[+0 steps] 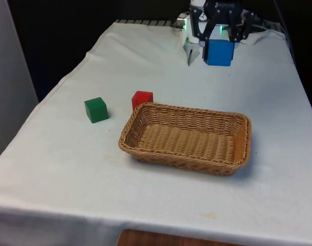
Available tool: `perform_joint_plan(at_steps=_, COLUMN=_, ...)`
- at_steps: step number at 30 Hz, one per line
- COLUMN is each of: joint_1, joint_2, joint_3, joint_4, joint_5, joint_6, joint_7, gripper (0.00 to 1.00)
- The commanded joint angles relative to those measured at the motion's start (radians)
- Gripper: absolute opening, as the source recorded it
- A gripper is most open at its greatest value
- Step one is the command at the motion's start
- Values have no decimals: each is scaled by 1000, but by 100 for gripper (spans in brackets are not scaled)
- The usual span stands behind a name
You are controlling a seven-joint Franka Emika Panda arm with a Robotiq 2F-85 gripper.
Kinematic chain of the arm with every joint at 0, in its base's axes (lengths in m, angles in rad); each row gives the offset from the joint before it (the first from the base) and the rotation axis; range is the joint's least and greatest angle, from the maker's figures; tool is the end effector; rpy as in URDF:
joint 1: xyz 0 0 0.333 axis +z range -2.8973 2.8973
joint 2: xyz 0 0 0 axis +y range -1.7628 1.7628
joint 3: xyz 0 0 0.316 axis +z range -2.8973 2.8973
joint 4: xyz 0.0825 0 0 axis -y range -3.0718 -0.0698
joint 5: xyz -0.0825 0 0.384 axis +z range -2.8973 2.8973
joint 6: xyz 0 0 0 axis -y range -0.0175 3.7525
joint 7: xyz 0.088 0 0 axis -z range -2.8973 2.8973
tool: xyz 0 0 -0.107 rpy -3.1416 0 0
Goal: Pick up the blue cube and place it into the basket.
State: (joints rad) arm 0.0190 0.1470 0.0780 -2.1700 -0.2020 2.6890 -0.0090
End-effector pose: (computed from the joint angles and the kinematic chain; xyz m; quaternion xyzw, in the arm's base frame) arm 0.5830 0.0624 0.3656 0.9725 0.1312 0.1869 0.0464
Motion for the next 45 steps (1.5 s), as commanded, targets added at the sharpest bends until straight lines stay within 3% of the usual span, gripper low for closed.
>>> perform_joint_plan(at_steps=1, joint_1=-6, joint_2=16, joint_3=3, joint_4=19, joint_5=25, joint_6=-12, joint_7=-25, gripper=2)
perform_joint_plan(at_steps=6, joint_1=-11, joint_2=51, joint_3=-10, joint_4=64, joint_5=32, joint_6=-27, joint_7=-45, gripper=2)
perform_joint_plan(at_steps=7, joint_1=-5, joint_2=45, joint_3=-19, joint_4=56, joint_5=8, joint_6=-14, joint_7=-24, gripper=2)
perform_joint_plan(at_steps=8, joint_1=-11, joint_2=56, joint_3=-12, joint_4=72, joint_5=33, joint_6=-32, joint_7=-48, gripper=2)
perform_joint_plan(at_steps=15, joint_1=-16, joint_2=86, joint_3=-30, joint_4=125, joint_5=42, joint_6=-91, joint_7=-78, gripper=2)
perform_joint_plan(at_steps=16, joint_1=-10, joint_2=81, joint_3=-37, joint_4=118, joint_5=24, joint_6=-79, joint_7=-61, gripper=2)
perform_joint_plan(at_steps=17, joint_1=-16, joint_2=89, joint_3=-31, joint_4=131, joint_5=43, joint_6=-99, joint_7=-80, gripper=2)
perform_joint_plan(at_steps=23, joint_1=-21, joint_2=128, joint_3=-41, joint_4=182, joint_5=43, joint_6=-145, joint_7=-94, gripper=2)
perform_joint_plan(at_steps=24, joint_1=-15, joint_2=123, joint_3=-49, joint_4=177, joint_5=24, joint_6=-136, joint_7=-78, gripper=2)
perform_joint_plan(at_steps=25, joint_1=-23, joint_2=144, joint_3=-44, joint_4=199, joint_5=44, joint_6=-152, joint_7=-99, gripper=2)
perform_joint_plan(at_steps=29, joint_1=-27, joint_2=182, joint_3=-51, joint_4=234, joint_5=49, joint_6=-157, joint_7=-110, gripper=2)
perform_joint_plan(at_steps=33, joint_1=-28, joint_2=222, joint_3=-62, joint_4=271, joint_5=61, joint_6=-162, joint_7=-128, gripper=2)
perform_joint_plan(at_steps=34, joint_1=-19, joint_2=212, joint_3=-70, joint_4=260, joint_5=45, joint_6=-151, joint_7=-111, gripper=2)
perform_joint_plan(at_steps=35, joint_1=-29, joint_2=241, joint_3=-67, joint_4=287, joint_5=66, joint_6=-164, joint_7=-136, gripper=2)
perform_joint_plan(at_steps=40, joint_1=-33, joint_2=299, joint_3=-82, joint_4=337, joint_5=87, joint_6=-169, joint_7=-167, gripper=2)
perform_joint_plan(at_steps=41, joint_1=-33, joint_2=299, joint_3=-82, joint_4=337, joint_5=87, joint_6=-169, joint_7=-167, gripper=2)
perform_joint_plan(at_steps=42, joint_1=-23, joint_2=291, joint_3=-92, joint_4=328, joint_5=73, joint_6=-156, joint_7=-152, gripper=2)
perform_joint_plan(at_steps=43, joint_1=-34, joint_2=307, joint_3=-84, joint_4=344, joint_5=92, joint_6=-170, joint_7=-172, gripper=2)
perform_joint_plan(at_steps=45, joint_1=-36, joint_2=335, joint_3=-89, joint_4=366, joint_5=107, joint_6=-171, joint_7=-192, gripper=2)
